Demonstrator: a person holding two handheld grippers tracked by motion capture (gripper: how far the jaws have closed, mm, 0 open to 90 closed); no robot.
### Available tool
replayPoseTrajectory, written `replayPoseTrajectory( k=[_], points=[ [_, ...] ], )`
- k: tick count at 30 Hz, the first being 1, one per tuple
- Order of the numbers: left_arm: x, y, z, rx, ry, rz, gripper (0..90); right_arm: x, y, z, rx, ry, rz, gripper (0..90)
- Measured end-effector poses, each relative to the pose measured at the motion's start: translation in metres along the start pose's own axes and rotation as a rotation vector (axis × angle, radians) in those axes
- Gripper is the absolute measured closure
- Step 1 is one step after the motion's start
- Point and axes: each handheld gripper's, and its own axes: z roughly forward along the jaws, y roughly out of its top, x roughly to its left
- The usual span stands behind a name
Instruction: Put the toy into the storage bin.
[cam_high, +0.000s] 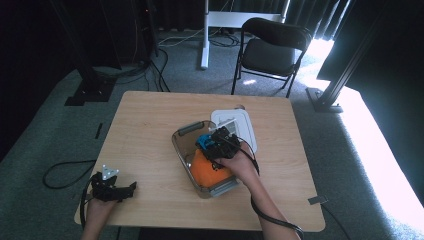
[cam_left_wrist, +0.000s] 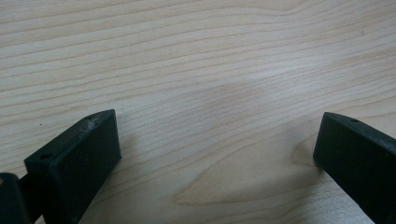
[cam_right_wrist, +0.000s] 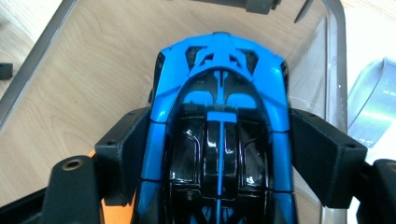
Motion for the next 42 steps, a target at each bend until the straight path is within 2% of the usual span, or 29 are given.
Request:
replayPoseTrajectory(
  k=[2,3,6,14,18,22,24,25,31,37,42],
  points=[
    [0.0,0.0,0.0,0.0,0.0,0.0,0.9,-0.003,0.0,-0.003,-0.03,0.024,0.028,25.1],
    [0.0,0.0,0.0,0.0,0.0,0.0,1.0,-0.003,0.001,-0.004,-0.028,0.03,0.033,24.9],
    [0.0,0.0,0.0,-0.001,0.0,-0.001,0.9,-0.004,-0.001,-0.006,-0.037,0.03,0.029,24.0],
    [0.0,0.0,0.0,-0.001,0.0,-0.001,0.9,-0.01,-0.008,-0.018,-0.09,0.069,0.038,20.9],
    [0.0,0.0,0.0,-0.003,0.001,-0.004,1.0,-0.015,-0.013,-0.028,-0.125,0.063,0.046,19.1],
    [0.0,0.0,0.0,0.0,0.001,0.002,1.0,-0.021,-0.017,-0.034,-0.136,0.042,0.05,16.4],
    [0.0,0.0,0.0,0.0,0.001,0.002,0.9,-0.029,-0.024,-0.039,-0.156,0.035,0.074,16.0],
    [0.0,0.0,0.0,0.001,0.001,0.003,1.0,-0.031,-0.026,-0.04,-0.149,0.033,0.074,13.4],
    [0.0,0.0,0.0,0.002,0.002,0.002,1.0,-0.041,-0.036,-0.043,-0.135,0.008,0.095,12.2],
    [0.0,0.0,-0.001,0.003,0.002,0.004,0.9,-0.05,-0.046,-0.051,-0.169,-0.024,0.119,12.2],
    [0.0,0.0,0.0,0.001,0.001,-0.001,0.9,-0.063,-0.057,-0.055,-0.166,-0.047,0.149,12.2]
  ],
)
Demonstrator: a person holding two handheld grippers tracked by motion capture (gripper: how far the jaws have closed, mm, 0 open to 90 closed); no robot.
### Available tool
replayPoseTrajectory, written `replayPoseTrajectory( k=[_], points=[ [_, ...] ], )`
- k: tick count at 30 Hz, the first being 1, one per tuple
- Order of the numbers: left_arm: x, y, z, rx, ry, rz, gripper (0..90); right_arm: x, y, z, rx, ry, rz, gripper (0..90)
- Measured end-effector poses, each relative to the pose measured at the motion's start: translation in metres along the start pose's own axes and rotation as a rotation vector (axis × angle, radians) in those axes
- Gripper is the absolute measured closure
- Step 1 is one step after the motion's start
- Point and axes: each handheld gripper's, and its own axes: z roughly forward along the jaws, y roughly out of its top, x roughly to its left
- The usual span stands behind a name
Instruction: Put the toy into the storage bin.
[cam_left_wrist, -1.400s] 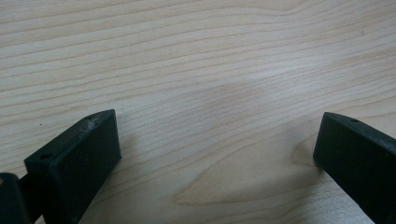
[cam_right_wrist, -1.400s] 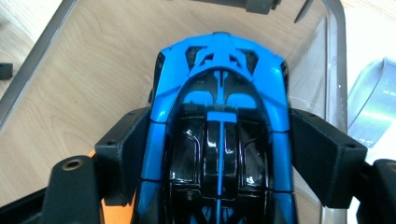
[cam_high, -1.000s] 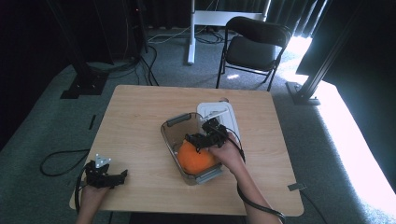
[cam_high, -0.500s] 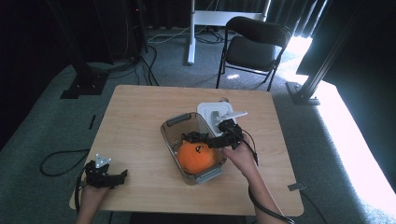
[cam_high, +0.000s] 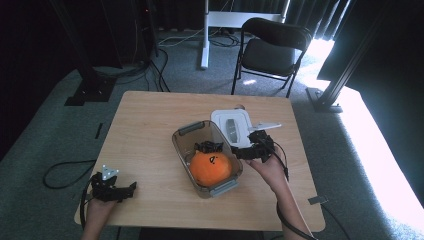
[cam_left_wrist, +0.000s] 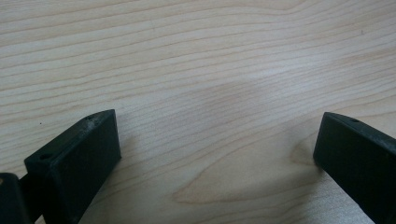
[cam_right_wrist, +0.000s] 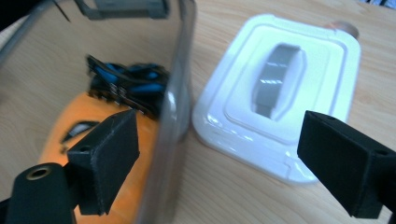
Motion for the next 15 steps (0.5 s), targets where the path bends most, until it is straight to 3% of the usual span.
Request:
replayPoseTrajectory(
  k=[6,15],
  points=[
    [0.0,0.0,0.0,0.001,0.0,0.001,0.9,-0.015,-0.011,-0.002,0.012,-0.022,0.018,13.7],
    [0.0,0.0,0.0,0.001,0.0,0.001,0.9,-0.034,-0.026,-0.005,0.0,-0.028,0.095,13.2]
  ],
)
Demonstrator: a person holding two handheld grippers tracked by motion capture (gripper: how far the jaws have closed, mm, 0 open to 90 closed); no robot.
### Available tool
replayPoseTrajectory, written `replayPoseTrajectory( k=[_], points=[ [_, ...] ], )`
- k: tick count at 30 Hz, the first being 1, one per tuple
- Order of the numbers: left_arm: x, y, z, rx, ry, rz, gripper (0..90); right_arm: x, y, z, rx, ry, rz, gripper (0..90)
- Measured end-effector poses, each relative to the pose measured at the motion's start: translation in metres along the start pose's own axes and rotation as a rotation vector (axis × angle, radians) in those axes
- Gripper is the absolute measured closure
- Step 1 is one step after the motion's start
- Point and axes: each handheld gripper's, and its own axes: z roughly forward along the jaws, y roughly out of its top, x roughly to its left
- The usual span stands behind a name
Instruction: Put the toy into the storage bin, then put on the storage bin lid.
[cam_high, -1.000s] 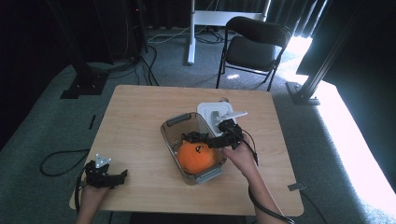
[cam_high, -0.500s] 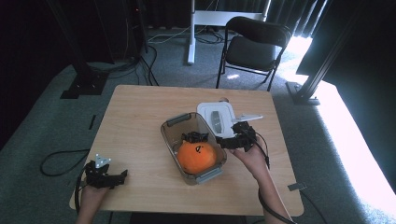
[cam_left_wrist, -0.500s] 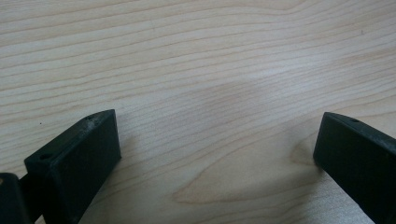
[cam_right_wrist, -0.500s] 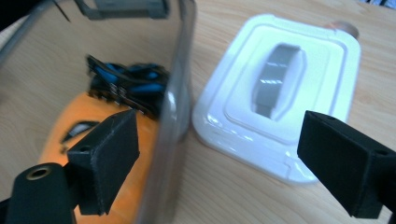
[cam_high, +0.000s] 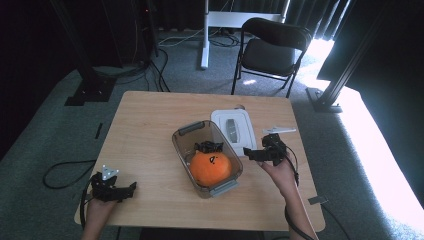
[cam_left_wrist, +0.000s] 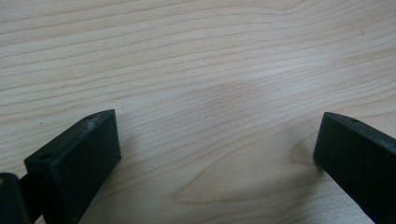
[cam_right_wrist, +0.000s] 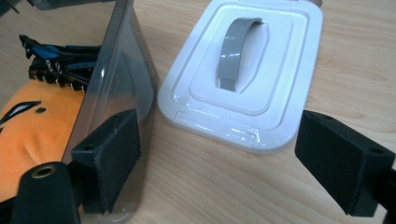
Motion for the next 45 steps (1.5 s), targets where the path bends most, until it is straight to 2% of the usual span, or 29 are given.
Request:
replayPoseTrajectory(
  k=[9,15,16,19,20,25,26,31,35,45],
  points=[
    [0.0,0.0,0.0,0.0,0.0,0.0,0.9,-0.006,-0.012,0.014,0.024,-0.065,-0.025,12.5],
    [0.0,0.0,0.0,0.0,0.0,0.0,0.9,-0.012,-0.017,0.021,-0.012,-0.036,-0.01,13.2],
    [0.0,0.0,0.0,0.0,0.0,0.0,1.0,-0.013,-0.017,0.023,-0.028,-0.038,-0.01,13.4],
    [0.0,0.0,0.0,0.0,0.0,0.0,0.9,-0.013,-0.016,0.029,-0.027,-0.047,-0.005,13.7],
    [0.0,0.0,0.0,0.0,0.0,0.0,0.9,-0.013,-0.016,0.031,-0.025,-0.04,-0.003,13.7],
    [0.0,0.0,0.0,0.0,0.0,0.0,1.0,-0.013,-0.012,0.043,-0.011,-0.073,-0.01,14.3],
    [0.0,0.0,0.0,0.0,0.0,0.0,0.9,-0.013,-0.01,0.046,-0.006,-0.065,-0.01,14.3],
    [0.0,0.0,0.0,0.0,0.0,0.0,1.0,-0.006,-0.004,0.063,0.008,-0.079,-0.04,15.8],
    [0.0,0.0,0.0,0.0,0.0,0.0,0.9,-0.004,0.003,0.076,0.01,-0.072,-0.023,15.8],
    [0.0,0.0,0.0,0.0,0.0,0.0,0.9,-0.007,0.014,0.102,0.013,-0.126,0.009,18.1]
  ],
)
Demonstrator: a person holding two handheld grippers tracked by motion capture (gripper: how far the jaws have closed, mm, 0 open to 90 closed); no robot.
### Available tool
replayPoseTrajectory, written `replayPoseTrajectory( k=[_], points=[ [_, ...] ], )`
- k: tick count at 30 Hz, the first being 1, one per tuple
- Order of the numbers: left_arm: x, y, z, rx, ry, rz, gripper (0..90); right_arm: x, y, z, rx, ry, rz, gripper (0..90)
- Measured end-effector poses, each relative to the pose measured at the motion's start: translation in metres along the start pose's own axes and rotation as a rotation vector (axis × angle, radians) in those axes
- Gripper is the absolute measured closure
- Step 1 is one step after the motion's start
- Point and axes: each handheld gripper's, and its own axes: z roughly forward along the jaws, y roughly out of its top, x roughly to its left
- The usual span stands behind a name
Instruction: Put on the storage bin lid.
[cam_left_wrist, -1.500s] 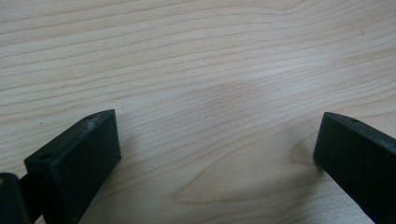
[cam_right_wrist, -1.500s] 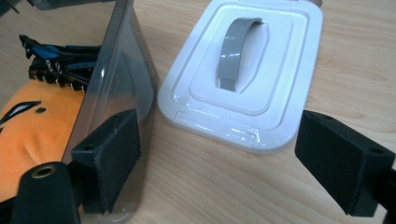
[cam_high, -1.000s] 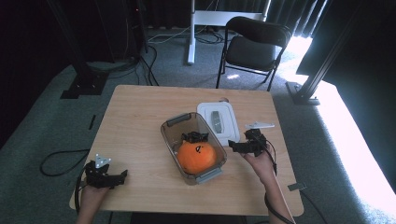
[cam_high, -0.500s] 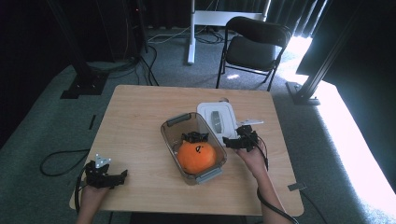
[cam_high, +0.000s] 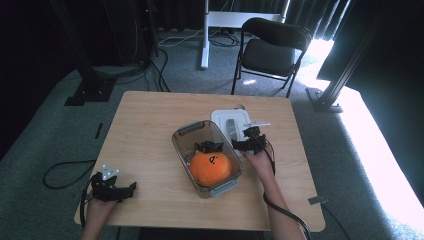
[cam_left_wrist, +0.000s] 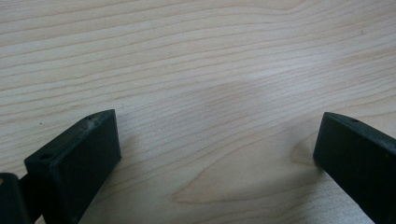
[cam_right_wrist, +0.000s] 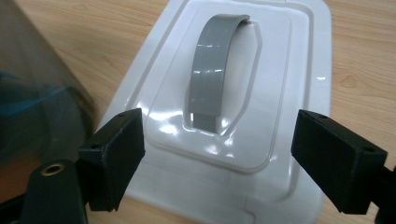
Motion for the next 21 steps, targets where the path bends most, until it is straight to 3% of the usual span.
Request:
replayPoseTrajectory(
  k=[7,16,19,21],
  points=[
    [0.0,0.0,0.0,0.0,0.0,0.0,1.0,-0.003,0.001,0.017,0.001,-0.012,0.023,21.7],
    [0.0,0.0,0.0,0.0,-0.002,0.002,1.0,0.002,0.007,0.038,0.026,-0.054,0.018,23.0],
    [0.0,0.0,0.0,0.0,-0.002,0.003,1.0,0.003,0.009,0.043,0.036,-0.079,0.023,24.9],
    [0.0,0.0,0.0,0.0,-0.002,0.003,0.9,0.003,0.01,0.045,0.027,-0.077,0.035,30.9]
  ],
)
